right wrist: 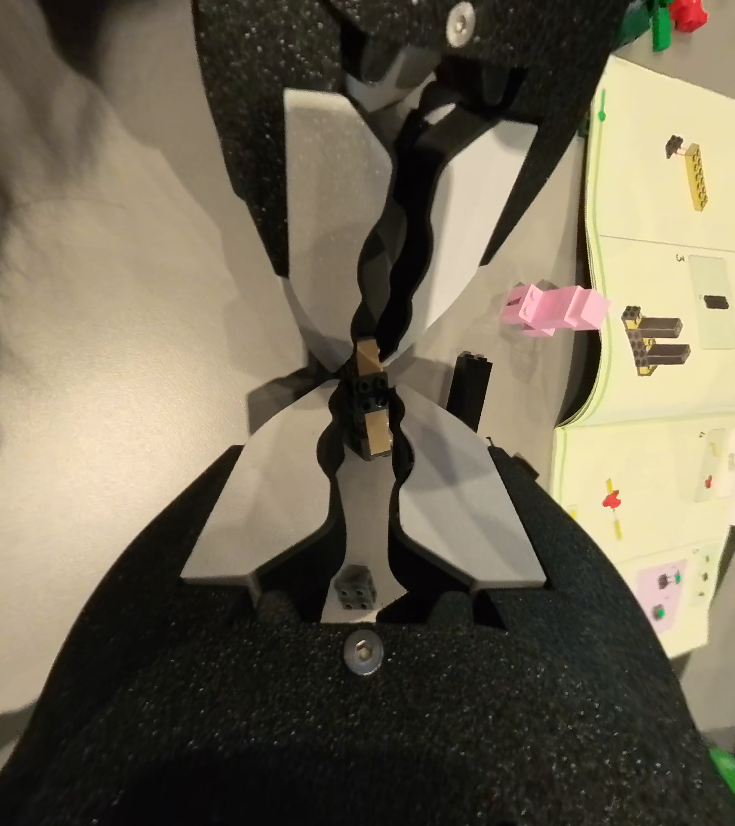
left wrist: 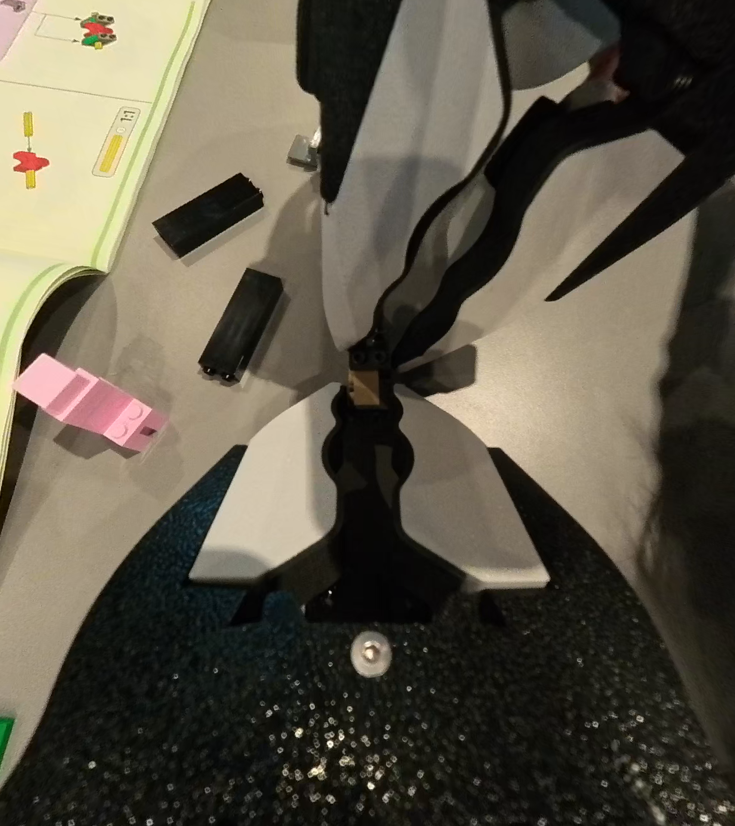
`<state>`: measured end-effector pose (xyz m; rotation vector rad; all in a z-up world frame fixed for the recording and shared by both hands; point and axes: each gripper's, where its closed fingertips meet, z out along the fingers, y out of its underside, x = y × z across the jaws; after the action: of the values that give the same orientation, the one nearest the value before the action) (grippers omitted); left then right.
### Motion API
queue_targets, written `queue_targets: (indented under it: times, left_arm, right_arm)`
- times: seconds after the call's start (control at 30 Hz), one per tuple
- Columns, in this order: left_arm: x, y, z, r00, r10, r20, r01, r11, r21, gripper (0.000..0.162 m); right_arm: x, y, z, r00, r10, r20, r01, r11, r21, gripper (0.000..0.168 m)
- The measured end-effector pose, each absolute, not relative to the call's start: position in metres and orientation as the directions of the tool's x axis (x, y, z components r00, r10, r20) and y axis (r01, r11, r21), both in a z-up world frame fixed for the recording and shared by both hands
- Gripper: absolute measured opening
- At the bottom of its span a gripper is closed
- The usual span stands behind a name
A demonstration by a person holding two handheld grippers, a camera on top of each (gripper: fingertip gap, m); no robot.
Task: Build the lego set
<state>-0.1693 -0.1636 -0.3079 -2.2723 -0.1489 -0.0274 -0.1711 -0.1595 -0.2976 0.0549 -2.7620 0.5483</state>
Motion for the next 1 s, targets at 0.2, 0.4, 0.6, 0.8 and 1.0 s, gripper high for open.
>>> queue_targets:
  times: [0.2, 0.4, 0.6, 0.8, 1.0]
  left_arm:
    - [-0.1688, -0.1639, -0.3081, 0.994, 0.091, 0.066, 0.109, -0.644, -0.757, 0.017]
    - [-0.1686, -0.1640, -0.3082, 0.994, 0.088, 0.069, 0.109, -0.644, -0.757, 0.017]
    - [-0.1682, -0.1641, -0.3082, 0.994, 0.082, 0.073, 0.109, -0.644, -0.757, 0.017]
    - [-0.1674, -0.1640, -0.3085, 0.995, 0.073, 0.065, 0.097, -0.646, -0.757, 0.017]
    - [-0.1675, -0.1640, -0.3086, 0.995, 0.073, 0.066, 0.098, -0.646, -0.757, 0.016]
  right_arm:
    - [-0.1736, -0.1564, -0.3011, -0.964, 0.066, 0.256, -0.034, 0.930, -0.366, 0.021]
    - [-0.1716, -0.1570, -0.3019, -0.969, 0.020, 0.244, -0.068, 0.936, -0.345, 0.017]
    - [-0.1707, -0.1577, -0.3022, -0.979, -0.004, 0.203, -0.074, 0.938, -0.338, 0.017]
    - [-0.1688, -0.1580, -0.3025, -0.994, 0.005, 0.113, -0.037, 0.931, -0.362, 0.017]
    - [-0.1686, -0.1578, -0.3025, -0.994, -0.018, 0.108, -0.056, 0.930, -0.362, 0.016]
